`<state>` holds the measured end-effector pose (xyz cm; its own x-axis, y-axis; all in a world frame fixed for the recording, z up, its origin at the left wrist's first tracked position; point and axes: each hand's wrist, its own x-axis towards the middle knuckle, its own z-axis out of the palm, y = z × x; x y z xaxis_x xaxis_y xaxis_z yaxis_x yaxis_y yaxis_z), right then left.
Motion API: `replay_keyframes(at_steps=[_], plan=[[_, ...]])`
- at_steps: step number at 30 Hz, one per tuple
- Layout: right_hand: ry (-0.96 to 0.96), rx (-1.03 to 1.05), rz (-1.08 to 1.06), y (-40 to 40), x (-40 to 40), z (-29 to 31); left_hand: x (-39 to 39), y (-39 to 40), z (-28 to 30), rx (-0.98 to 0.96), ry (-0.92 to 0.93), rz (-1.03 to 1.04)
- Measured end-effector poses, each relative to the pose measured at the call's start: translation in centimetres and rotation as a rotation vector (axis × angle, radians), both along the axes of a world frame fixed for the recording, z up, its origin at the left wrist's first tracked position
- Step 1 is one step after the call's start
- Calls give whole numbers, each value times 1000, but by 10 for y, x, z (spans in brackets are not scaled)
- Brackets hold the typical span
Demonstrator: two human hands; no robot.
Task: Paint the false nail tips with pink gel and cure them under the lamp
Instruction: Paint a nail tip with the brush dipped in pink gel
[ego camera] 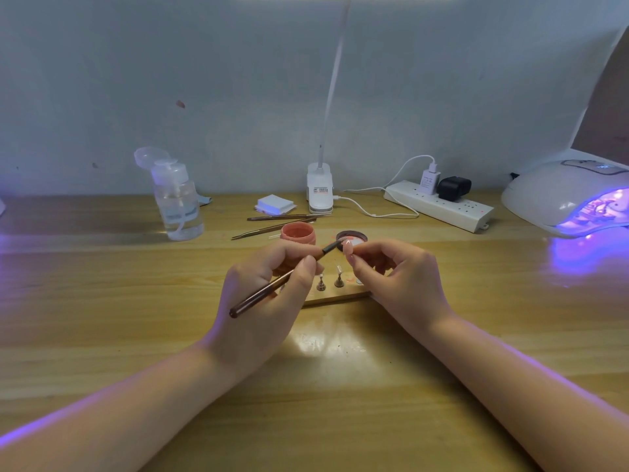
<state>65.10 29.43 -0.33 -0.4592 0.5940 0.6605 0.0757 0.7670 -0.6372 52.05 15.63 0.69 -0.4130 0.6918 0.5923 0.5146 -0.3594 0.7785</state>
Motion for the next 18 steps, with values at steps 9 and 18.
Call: replay_keyframes(at_steps=[9, 18], plan=[[14, -38, 22, -1, -1, 0, -3, -1, 0, 24, -73, -37], [0, -22, 21, -1, 1, 0, 0, -2, 0, 2, -43, -34]])
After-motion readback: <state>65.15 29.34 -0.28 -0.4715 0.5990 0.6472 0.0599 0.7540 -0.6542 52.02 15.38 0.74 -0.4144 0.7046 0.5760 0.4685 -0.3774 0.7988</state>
